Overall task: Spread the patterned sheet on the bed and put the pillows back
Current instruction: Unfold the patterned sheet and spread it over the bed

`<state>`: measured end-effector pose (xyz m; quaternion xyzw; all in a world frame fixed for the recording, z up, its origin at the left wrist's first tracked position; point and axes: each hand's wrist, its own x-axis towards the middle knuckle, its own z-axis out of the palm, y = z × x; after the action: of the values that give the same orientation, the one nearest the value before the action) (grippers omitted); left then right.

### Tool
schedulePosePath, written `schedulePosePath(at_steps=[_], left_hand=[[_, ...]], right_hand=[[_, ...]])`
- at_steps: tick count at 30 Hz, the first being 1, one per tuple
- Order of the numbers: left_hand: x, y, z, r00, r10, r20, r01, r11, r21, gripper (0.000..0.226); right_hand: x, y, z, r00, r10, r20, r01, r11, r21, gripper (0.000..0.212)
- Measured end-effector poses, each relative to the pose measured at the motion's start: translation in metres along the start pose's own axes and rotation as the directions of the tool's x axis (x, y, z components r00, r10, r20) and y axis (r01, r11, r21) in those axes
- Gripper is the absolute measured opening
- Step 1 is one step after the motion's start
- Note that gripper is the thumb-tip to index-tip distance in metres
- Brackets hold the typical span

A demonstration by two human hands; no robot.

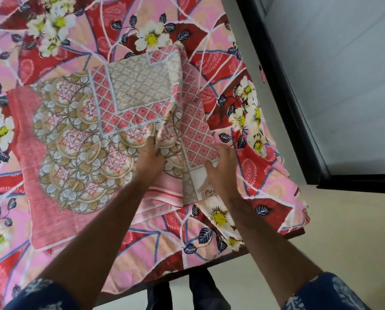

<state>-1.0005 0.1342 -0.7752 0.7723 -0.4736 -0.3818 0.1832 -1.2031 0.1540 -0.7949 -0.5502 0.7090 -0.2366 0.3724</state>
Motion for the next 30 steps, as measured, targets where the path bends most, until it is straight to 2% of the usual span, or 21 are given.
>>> schedulePosePath(at_steps=[2, 3, 5, 7, 10, 14, 15, 17, 19, 22, 24, 28, 30], left_hand=[[-0.006, -0.008, -0.011, 0.995, 0.082, -0.061, -0.083, 0.997, -0.007, 0.045], [-0.009, -0.009, -0.017, 0.989, 0.126, -0.077, -0.129, 0.991, -0.042, 0.049], [-0.012, -0.013, -0.027, 0.965, 0.248, -0.091, -0.252, 0.967, -0.034, 0.061], [-0.012, -0.016, -0.034, 0.926, 0.375, -0.038, -0.374, 0.927, 0.028, 0.068], [-0.015, -0.011, -0.045, 0.925, 0.380, 0.021, -0.379, 0.914, 0.143, 0.057], [-0.035, 0.022, -0.075, 0.900, 0.433, -0.044, -0.428, 0.899, 0.094, 0.043], [-0.044, 0.035, -0.086, 0.894, 0.444, -0.056, -0.440, 0.896, 0.061, 0.043], [-0.063, 0.058, -0.114, 0.886, 0.459, -0.067, -0.461, 0.887, -0.006, 0.043], [-0.084, 0.080, -0.147, 0.863, 0.497, -0.086, -0.501, 0.865, -0.032, 0.037], [-0.128, 0.109, -0.214, 0.811, 0.553, -0.190, -0.575, 0.813, -0.089, 0.029], [-0.160, 0.130, -0.264, 0.776, 0.597, -0.203, -0.626, 0.768, -0.136, 0.028], [-0.238, 0.167, -0.360, 0.733, 0.670, -0.118, -0.672, 0.683, -0.286, 0.033], [-0.278, 0.174, -0.403, 0.718, 0.695, -0.053, -0.668, 0.664, -0.337, 0.038]], right_hand=[[0.009, 0.005, -0.004, 0.994, 0.109, 0.008, -0.108, 0.989, -0.106, 0.054], [0.013, 0.003, -0.006, 0.990, 0.135, 0.044, -0.130, 0.986, -0.105, 0.056], [0.021, -0.005, -0.006, 0.973, 0.176, 0.153, -0.182, 0.983, 0.025, 0.057], [0.026, -0.015, -0.005, 0.956, 0.193, 0.221, -0.214, 0.974, 0.075, 0.046], [0.027, -0.036, -0.012, 0.949, 0.170, 0.267, -0.218, 0.962, 0.163, 0.023], [0.010, -0.088, -0.029, 0.939, 0.145, 0.311, -0.262, 0.889, 0.375, 0.027], [0.003, -0.106, -0.033, 0.935, 0.132, 0.330, -0.271, 0.867, 0.419, 0.035], [-0.015, -0.150, -0.045, 0.939, 0.033, 0.343, -0.207, 0.849, 0.487, 0.051], [-0.035, -0.199, -0.058, 0.935, -0.081, 0.345, -0.122, 0.839, 0.530, 0.056], [-0.086, -0.288, -0.087, 0.893, -0.281, 0.352, 0.019, 0.804, 0.594, 0.048], [-0.116, -0.340, -0.109, 0.867, -0.348, 0.356, 0.064, 0.787, 0.613, 0.050], [-0.180, -0.420, -0.159, 0.821, -0.419, 0.387, 0.125, 0.795, 0.594, 0.029], [-0.206, -0.445, -0.176, 0.822, -0.412, 0.393, 0.128, 0.807, 0.577, 0.023]])
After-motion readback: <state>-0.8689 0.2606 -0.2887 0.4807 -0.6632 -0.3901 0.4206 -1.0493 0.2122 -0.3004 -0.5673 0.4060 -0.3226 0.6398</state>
